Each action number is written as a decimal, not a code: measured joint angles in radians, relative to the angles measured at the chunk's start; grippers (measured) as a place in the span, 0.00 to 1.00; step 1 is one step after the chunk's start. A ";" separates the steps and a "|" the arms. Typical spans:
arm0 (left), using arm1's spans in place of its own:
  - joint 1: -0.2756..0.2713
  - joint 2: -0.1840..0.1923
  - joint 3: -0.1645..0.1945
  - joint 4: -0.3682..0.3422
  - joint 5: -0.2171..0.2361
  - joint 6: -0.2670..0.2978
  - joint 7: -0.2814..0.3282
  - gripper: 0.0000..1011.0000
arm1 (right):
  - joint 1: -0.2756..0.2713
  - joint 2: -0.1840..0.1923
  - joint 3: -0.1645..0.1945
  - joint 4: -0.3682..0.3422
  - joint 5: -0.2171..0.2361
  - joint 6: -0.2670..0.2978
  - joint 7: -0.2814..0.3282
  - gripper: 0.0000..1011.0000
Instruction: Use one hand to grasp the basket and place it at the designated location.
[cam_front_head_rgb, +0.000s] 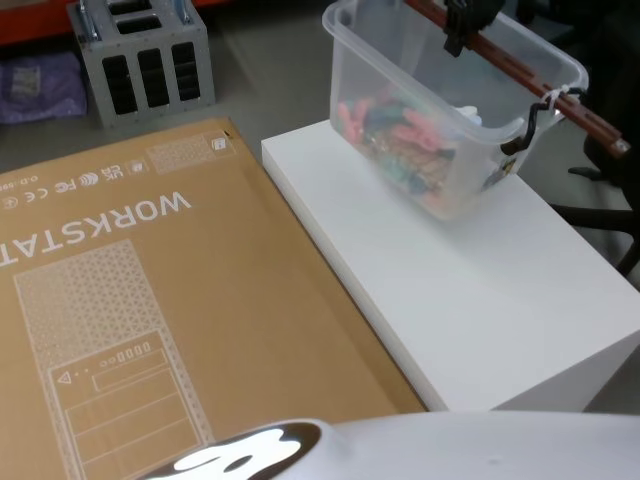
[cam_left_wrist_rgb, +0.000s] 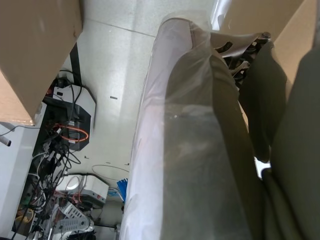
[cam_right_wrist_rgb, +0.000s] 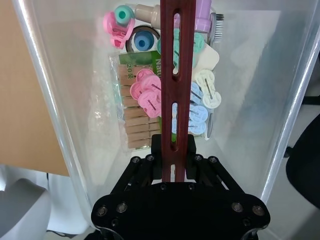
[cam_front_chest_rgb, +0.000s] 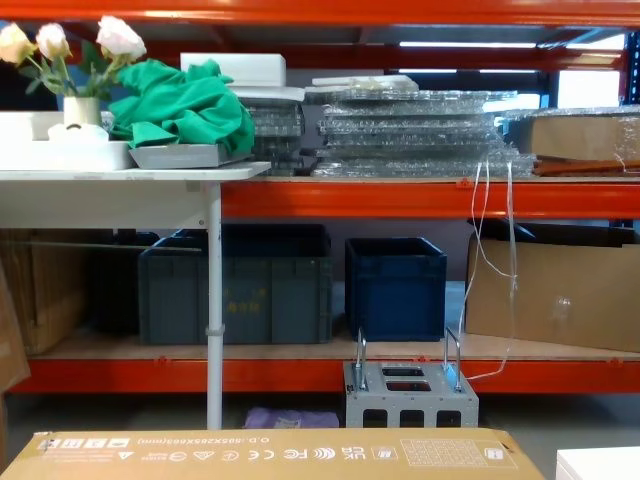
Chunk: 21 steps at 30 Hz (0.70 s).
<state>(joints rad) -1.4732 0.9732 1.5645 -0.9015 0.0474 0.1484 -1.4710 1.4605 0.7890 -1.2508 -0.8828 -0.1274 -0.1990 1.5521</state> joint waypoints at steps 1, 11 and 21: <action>0.000 0.000 0.000 0.000 0.000 0.000 0.000 0.00 | -0.002 0.002 0.001 0.001 0.000 0.005 0.000 0.24; 0.000 0.000 0.000 0.000 0.000 0.000 0.000 0.00 | -0.046 0.021 0.022 0.000 0.010 0.086 0.005 0.23; 0.000 0.000 0.000 0.000 0.000 0.000 0.000 0.00 | -0.079 0.001 0.030 0.069 -0.003 0.108 -0.005 0.24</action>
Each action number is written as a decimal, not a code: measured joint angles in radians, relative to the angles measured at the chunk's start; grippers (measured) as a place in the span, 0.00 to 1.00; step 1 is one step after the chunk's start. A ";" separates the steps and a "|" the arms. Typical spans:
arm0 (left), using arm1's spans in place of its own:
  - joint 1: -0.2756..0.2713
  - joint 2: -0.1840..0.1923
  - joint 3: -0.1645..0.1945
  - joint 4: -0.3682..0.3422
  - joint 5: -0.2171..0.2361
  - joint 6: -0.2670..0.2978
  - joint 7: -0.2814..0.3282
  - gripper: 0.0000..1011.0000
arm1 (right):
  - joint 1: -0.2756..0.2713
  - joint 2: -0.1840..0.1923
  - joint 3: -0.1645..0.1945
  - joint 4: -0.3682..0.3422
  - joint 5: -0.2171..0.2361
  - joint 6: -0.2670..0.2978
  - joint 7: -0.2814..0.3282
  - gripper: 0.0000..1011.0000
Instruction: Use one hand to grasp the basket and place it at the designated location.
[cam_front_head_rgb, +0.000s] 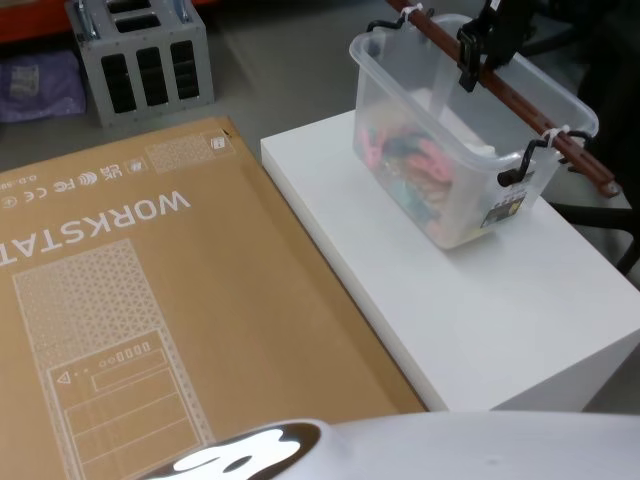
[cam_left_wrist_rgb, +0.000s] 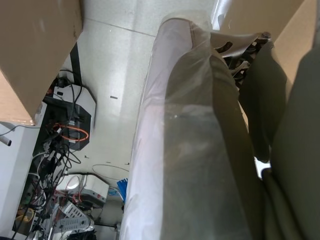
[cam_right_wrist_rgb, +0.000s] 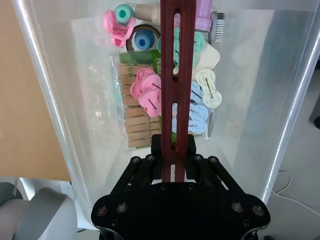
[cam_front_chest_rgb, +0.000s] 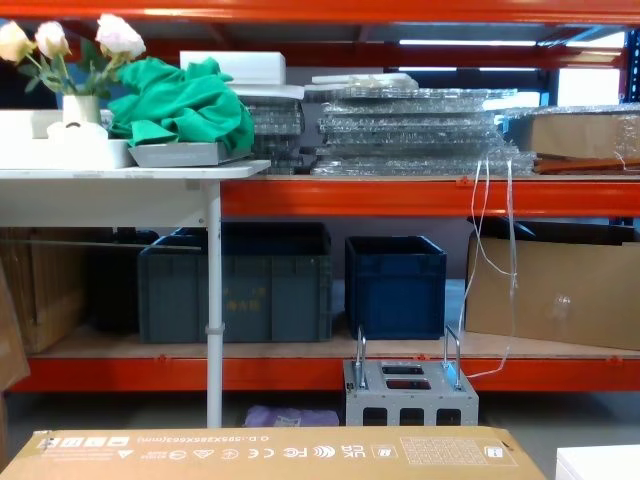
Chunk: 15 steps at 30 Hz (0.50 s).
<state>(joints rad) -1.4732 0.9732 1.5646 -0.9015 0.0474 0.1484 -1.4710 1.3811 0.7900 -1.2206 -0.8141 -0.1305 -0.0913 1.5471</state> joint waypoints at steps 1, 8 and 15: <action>0.000 0.000 0.000 0.000 0.000 0.000 0.000 0.00 | -0.002 -0.008 0.001 0.018 -0.003 -0.005 -0.002 0.23; 0.000 0.000 0.000 0.000 0.000 0.000 0.000 0.00 | -0.002 -0.053 0.009 0.102 -0.022 -0.050 -0.014 0.23; 0.000 0.000 0.000 0.000 0.000 0.000 0.000 0.00 | 0.002 -0.099 0.019 0.175 -0.035 -0.097 -0.022 0.24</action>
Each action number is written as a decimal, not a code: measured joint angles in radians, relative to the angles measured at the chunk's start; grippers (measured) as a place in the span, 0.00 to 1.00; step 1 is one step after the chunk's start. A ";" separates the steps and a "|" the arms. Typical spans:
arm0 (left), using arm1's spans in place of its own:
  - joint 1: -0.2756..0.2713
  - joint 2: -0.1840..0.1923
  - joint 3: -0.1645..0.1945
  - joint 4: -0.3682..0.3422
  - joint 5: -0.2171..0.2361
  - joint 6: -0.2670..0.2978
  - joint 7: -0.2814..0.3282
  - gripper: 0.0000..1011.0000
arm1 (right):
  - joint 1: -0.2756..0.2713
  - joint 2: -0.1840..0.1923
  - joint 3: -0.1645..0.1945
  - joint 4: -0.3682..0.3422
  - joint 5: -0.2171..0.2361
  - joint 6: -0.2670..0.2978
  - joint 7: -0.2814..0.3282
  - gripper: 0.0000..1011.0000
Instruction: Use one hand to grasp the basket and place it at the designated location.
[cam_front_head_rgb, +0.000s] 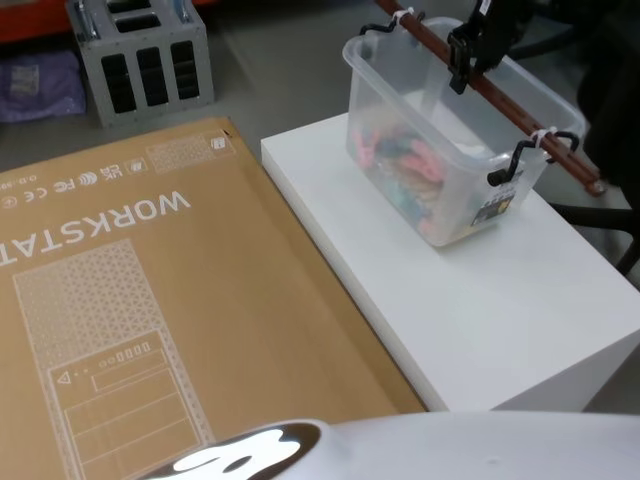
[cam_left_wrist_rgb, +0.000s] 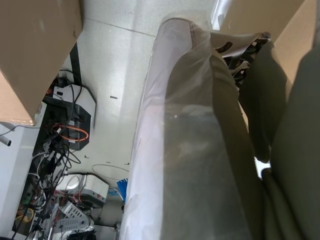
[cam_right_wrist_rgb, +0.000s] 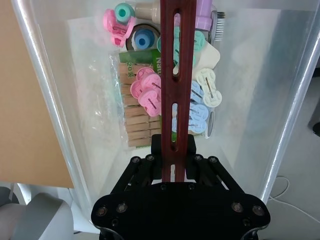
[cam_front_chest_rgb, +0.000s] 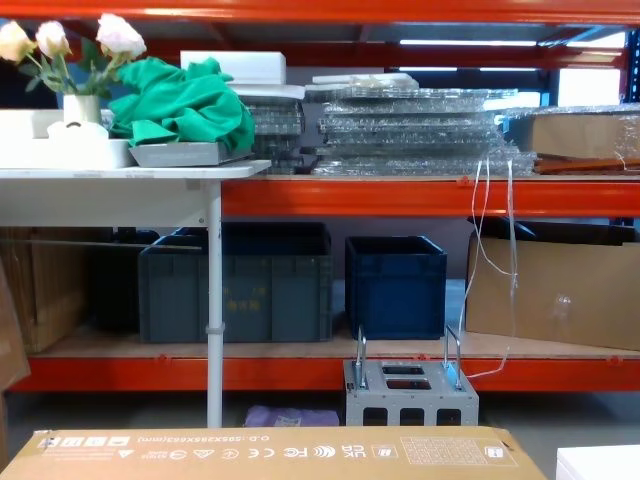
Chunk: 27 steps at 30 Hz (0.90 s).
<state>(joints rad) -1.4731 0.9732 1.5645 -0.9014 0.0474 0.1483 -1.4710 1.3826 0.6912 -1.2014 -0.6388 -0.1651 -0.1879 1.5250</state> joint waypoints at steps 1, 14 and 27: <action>0.000 0.000 0.000 0.000 0.000 0.000 0.000 0.00 | 0.000 -0.003 0.001 0.004 -0.001 -0.003 0.000 0.23; 0.000 0.000 0.000 0.000 0.000 0.000 0.000 0.00 | -0.015 -0.015 0.020 0.003 -0.015 -0.019 0.019 0.24; 0.000 0.000 0.000 0.000 0.000 0.000 0.000 0.00 | -0.053 0.021 0.036 -0.069 -0.013 0.018 0.043 0.24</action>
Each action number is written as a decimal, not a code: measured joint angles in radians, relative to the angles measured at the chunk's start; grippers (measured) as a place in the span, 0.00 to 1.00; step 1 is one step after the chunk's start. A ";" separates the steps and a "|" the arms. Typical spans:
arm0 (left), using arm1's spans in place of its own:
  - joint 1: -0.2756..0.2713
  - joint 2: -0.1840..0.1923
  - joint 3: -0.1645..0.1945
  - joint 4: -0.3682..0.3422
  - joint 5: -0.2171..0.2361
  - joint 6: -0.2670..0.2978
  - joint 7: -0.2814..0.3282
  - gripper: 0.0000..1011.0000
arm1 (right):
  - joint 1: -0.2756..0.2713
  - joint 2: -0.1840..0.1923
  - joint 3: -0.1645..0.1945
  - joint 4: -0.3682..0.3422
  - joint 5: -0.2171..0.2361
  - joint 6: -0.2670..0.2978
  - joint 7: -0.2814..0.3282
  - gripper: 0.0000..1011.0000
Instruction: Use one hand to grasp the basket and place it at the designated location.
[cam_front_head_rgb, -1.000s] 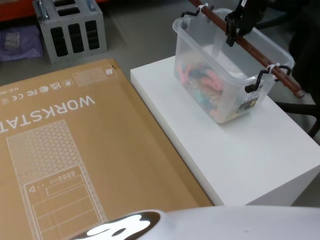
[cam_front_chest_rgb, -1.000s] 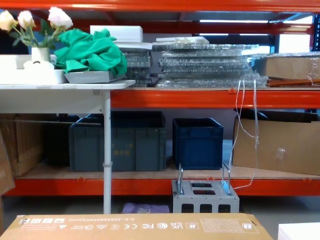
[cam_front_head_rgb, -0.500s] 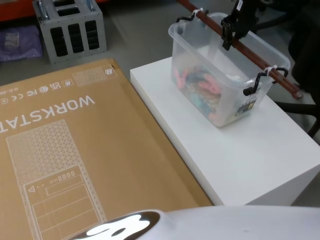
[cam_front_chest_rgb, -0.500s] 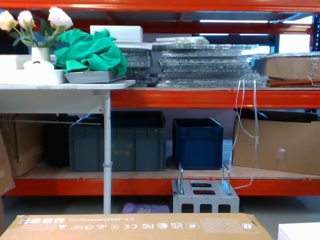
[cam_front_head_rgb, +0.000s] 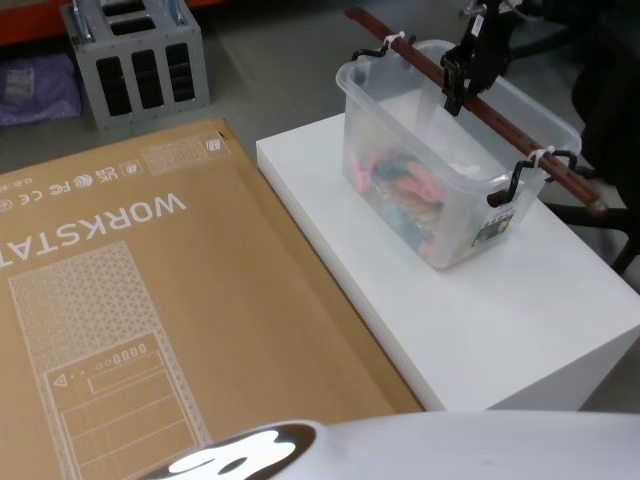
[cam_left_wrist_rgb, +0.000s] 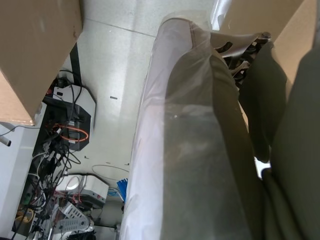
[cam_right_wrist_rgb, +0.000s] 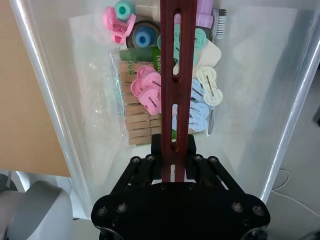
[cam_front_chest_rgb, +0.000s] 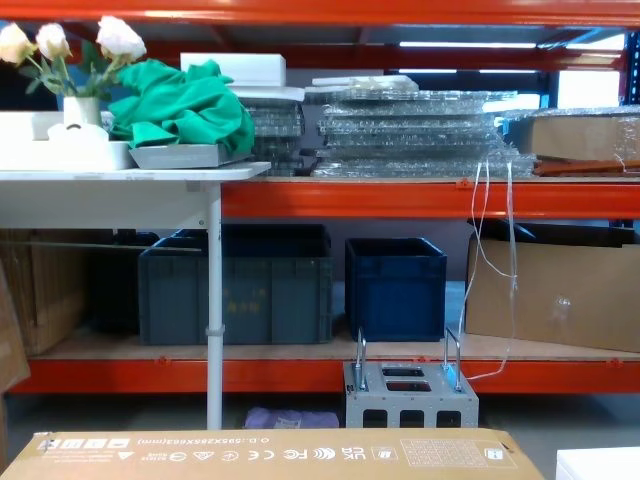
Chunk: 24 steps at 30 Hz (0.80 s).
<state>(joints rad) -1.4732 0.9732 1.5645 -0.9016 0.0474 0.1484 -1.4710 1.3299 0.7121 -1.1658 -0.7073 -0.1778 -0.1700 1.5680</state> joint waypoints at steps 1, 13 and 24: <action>0.000 0.000 0.000 0.000 0.000 0.000 0.000 0.00 | -0.002 0.001 0.000 -0.002 0.000 0.002 0.001 0.24; 0.000 0.000 0.000 0.000 0.000 0.000 0.000 0.00 | -0.012 0.007 0.007 -0.006 0.003 0.036 0.009 0.24; 0.000 0.000 0.000 0.000 0.000 0.000 0.000 0.00 | -0.018 0.011 0.010 -0.007 0.003 0.044 0.013 0.23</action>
<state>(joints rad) -1.4731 0.9732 1.5645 -0.9016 0.0475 0.1483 -1.4710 1.3116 0.7235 -1.1555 -0.7139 -0.1748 -0.1263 1.5815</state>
